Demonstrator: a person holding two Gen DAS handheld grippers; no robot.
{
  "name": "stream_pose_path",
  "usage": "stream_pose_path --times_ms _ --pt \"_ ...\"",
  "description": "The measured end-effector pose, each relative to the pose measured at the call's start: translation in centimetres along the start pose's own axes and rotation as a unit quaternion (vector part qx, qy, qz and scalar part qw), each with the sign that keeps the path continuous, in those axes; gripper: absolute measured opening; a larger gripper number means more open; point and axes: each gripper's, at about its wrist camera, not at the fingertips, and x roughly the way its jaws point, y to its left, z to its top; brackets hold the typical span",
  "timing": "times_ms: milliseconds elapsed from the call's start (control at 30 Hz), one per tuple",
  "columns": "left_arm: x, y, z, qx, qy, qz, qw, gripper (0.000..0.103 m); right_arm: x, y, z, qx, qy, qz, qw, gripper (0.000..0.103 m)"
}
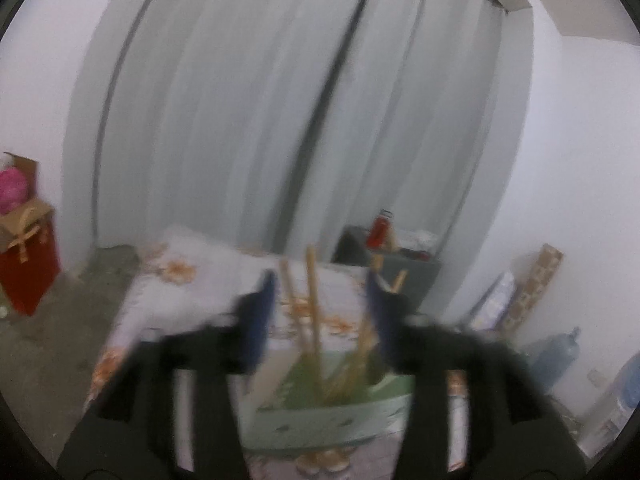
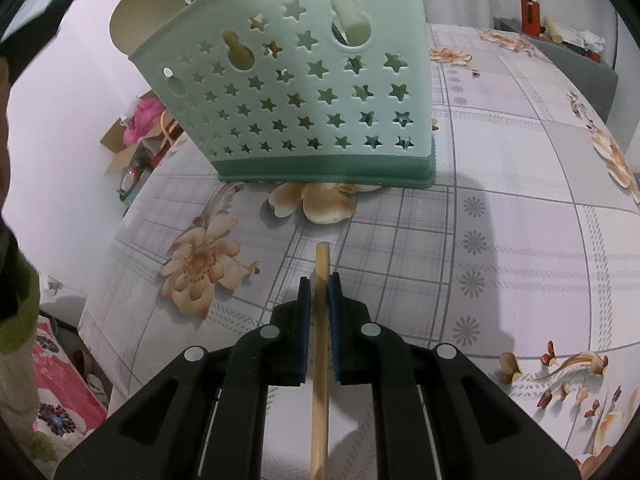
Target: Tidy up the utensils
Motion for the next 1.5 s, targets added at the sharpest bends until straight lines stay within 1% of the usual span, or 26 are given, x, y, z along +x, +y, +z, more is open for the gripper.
stream_pose_path --times_ms 67,100,200,233,300,400,533,600,667,767,833,900,967,1000,1067,1200,1333,1400,1433,1500 --pt "-1.4 0.7 -0.6 0.006 -0.004 0.011 0.9999 0.058 0.0 0.1 0.1 -0.004 0.003 -0.003 1.000 0.009" --pt "-2.0 1.0 -1.0 0.009 -0.002 0.018 0.9998 0.064 0.1 0.2 0.2 -0.008 0.005 -0.006 1.000 0.009" --pt "-3.7 1.8 -2.3 0.018 0.012 0.028 0.9994 0.074 0.2 0.6 0.5 -0.020 0.010 -0.014 1.000 0.009" --pt "-4.0 2.3 -3.1 0.021 0.027 0.034 0.9988 0.078 0.3 0.7 0.6 -0.024 0.012 -0.017 0.999 0.009" --pt "-4.3 3.1 -4.6 0.022 0.058 0.049 0.9969 0.082 0.4 1.1 0.7 -0.036 0.014 -0.026 0.999 0.009" --pt "-3.8 4.5 -6.5 0.017 0.101 0.070 0.9923 0.083 0.6 1.7 0.9 -0.052 0.014 -0.041 0.998 0.009" --pt "-2.8 6.1 -9.2 0.010 0.163 0.106 0.9809 0.084 0.9 2.8 1.1 -0.075 0.018 -0.065 0.995 0.008" --pt "-2.3 6.3 -10.4 0.019 0.182 0.121 0.9757 0.086 1.0 3.0 1.3 -0.072 0.025 -0.068 0.995 0.007" --pt "-2.0 6.3 -11.2 0.028 0.194 0.132 0.9717 0.087 0.4 3.0 1.6 -0.067 0.020 -0.066 0.995 0.007" --pt "-2.3 6.6 -12.5 0.046 0.209 0.142 0.9664 0.088 -1.9 3.7 2.4 -0.064 -0.012 -0.066 0.996 0.007" --pt "-2.4 6.5 -12.8 0.055 0.216 0.150 0.9632 0.089 -4.2 4.2 3.3 -0.062 -0.047 -0.066 0.995 0.007" --pt "-2.4 6.5 -13.1 0.059 0.222 0.156 0.9607 0.089 -6.6 4.7 4.1 -0.059 -0.086 -0.072 0.992 0.007" --pt "-2.3 6.6 -13.3 0.060 0.226 0.160 0.9590 0.089 -9.7 5.1 5.2 -0.053 -0.138 -0.077 0.986 0.007" --pt "-2.3 6.7 -13.3 0.060 0.228 0.161 0.9585 0.089 -10.8 5.2 5.5 -0.050 -0.157 -0.077 0.983 0.007" --pt "-2.2 6.8 -13.3 0.058 0.231 0.162 0.9576 0.089 -13.8 5.8 6.6 -0.049 -0.210 -0.076 0.974 0.007" --pt "-2.1 7.2 -13.3 0.047 0.239 0.166 0.9556 0.090 -18.6 6.9 9.1 -0.058 -0.295 -0.067 0.951 0.007" --pt "-2.1 7.4 -13.2 0.036 0.242 0.164 0.9556 0.090 -21.2 8.2 11.9 -0.065 -0.348 -0.043 0.934 0.007" --pt "-2.3 7.4 -13.0 0.035 0.241 0.164 0.9558 0.090 -22.0 8.9 13.2 -0.072 -0.368 -0.030 0.927 0.007" --pt "-2.3 7.3 -13.0 0.036 0.240 0.165 0.9561 0.090 -22.3 9.2 13.5 -0.076 -0.370 -0.027 0.926 0.007" --pt "-2.4 7.2 -13.0 0.038 0.238 0.166 0.9561 0.090 -22.8 9.8 14.7 -0.083 -0.384 -0.019 0.920 0.007"
